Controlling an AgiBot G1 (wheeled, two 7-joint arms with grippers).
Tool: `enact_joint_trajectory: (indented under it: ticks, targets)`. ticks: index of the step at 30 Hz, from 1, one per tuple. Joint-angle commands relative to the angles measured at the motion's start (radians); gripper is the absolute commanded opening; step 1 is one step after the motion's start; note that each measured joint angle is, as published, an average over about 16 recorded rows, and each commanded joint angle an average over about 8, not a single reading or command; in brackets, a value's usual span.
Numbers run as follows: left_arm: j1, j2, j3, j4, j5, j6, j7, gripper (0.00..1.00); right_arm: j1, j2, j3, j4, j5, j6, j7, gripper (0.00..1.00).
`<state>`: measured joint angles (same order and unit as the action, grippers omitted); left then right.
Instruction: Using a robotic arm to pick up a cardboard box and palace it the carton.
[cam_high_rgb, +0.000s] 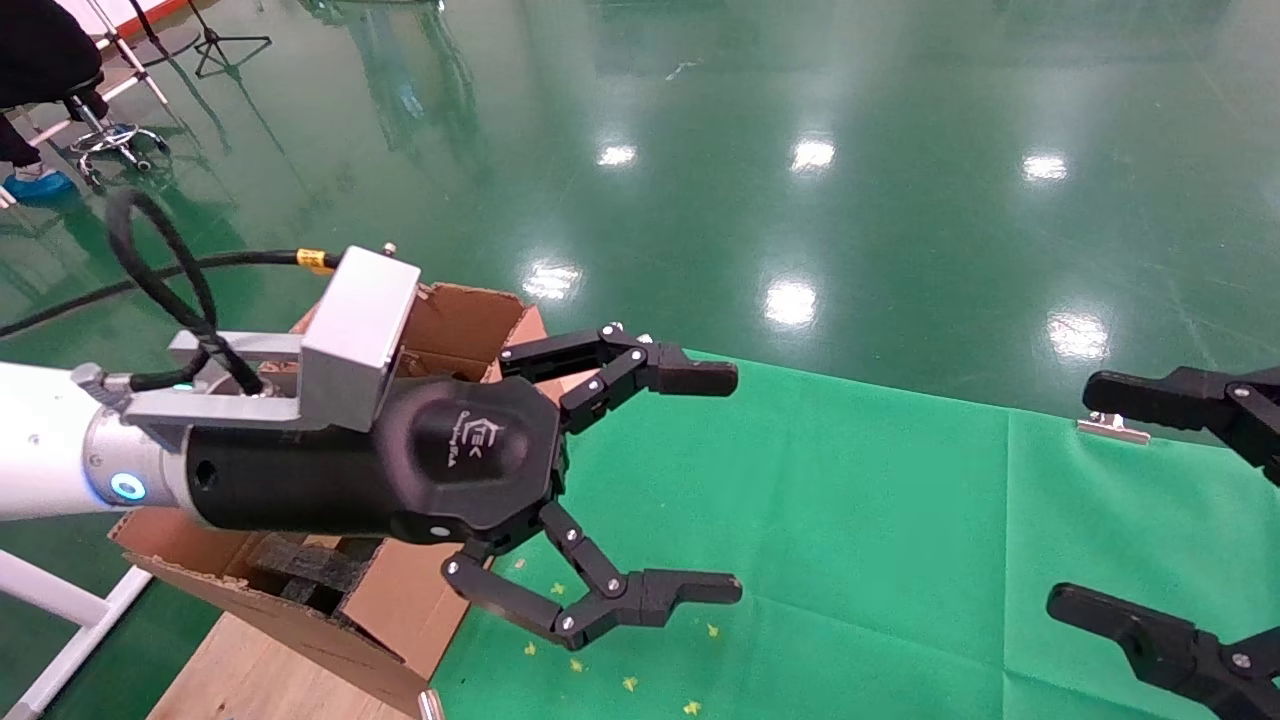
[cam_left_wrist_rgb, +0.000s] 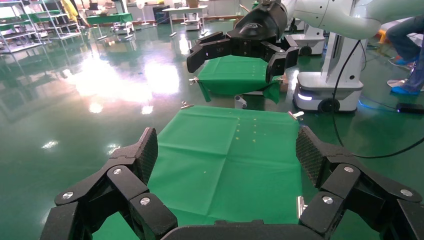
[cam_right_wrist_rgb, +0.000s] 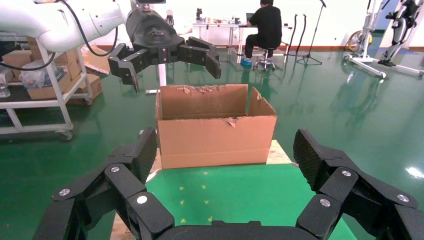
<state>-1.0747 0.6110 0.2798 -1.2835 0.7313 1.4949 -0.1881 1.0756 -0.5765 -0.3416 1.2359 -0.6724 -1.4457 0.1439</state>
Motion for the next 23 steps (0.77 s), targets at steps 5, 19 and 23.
enact_joint_trajectory:
  ticks: [5,19,23]
  targets:
    - [0.000,0.000,0.000,0.000,0.000,0.000,0.000,1.00,0.000,0.000,0.000,0.000,0.000,0.000,0.000,1.00]
    - [0.000,0.000,0.000,0.000,0.000,0.000,0.000,1.00,0.000,0.000,0.000,0.000,0.000,0.000,0.000,1.00]
    - [0.000,0.000,0.000,0.000,0.000,0.000,0.000,1.00,0.000,0.000,0.000,0.000,0.000,0.000,0.000,1.00]
